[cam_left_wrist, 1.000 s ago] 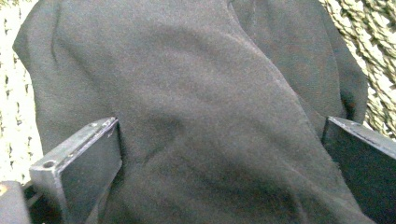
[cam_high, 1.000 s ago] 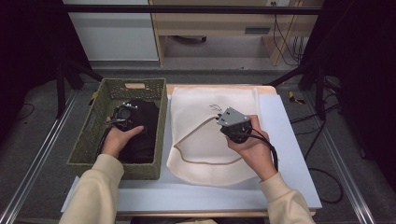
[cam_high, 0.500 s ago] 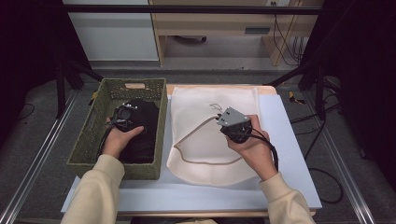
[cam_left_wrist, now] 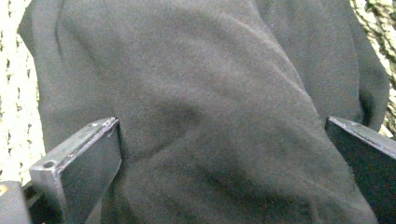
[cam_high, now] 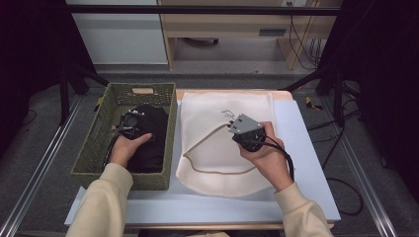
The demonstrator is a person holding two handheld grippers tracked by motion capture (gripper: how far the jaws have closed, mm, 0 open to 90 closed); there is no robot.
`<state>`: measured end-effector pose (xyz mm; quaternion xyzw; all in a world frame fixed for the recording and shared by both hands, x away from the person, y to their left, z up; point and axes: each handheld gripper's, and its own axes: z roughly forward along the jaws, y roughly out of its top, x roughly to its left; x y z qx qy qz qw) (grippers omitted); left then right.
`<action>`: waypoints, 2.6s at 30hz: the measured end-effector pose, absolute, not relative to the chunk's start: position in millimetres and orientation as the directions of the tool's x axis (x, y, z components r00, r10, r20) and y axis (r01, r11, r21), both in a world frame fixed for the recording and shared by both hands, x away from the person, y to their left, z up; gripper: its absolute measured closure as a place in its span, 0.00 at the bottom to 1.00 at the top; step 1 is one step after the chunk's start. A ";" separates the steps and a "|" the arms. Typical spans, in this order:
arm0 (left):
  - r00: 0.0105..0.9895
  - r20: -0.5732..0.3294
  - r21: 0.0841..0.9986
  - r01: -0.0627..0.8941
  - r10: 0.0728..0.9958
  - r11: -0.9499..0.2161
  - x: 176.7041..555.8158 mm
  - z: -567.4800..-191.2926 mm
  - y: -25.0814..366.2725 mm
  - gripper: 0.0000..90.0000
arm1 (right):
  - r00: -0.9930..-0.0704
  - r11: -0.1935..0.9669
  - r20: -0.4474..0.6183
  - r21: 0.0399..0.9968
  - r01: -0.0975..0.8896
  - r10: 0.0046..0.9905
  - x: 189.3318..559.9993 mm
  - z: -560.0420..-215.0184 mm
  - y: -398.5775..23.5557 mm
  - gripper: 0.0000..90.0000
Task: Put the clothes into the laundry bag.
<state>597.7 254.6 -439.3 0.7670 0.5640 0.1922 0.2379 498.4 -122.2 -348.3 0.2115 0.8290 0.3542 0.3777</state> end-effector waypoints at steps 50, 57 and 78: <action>0.263 0.020 0.531 0.815 0.965 -0.233 600.8 -446.2 254.1 0.08 | -0.632 0.659 -0.472 0.747 0.083 0.614 498.5 -347.8 -122.3 0.96; 0.302 0.065 0.504 0.813 0.951 -0.292 601.7 -441.5 251.8 0.32 | -0.631 0.660 -0.473 0.746 0.084 0.615 498.1 -347.6 -122.3 0.96; 0.349 0.133 0.536 0.762 0.928 -0.363 596.9 -416.2 250.9 0.63 | -0.627 0.659 -0.477 0.749 0.076 0.615 497.5 -344.8 -122.7 0.96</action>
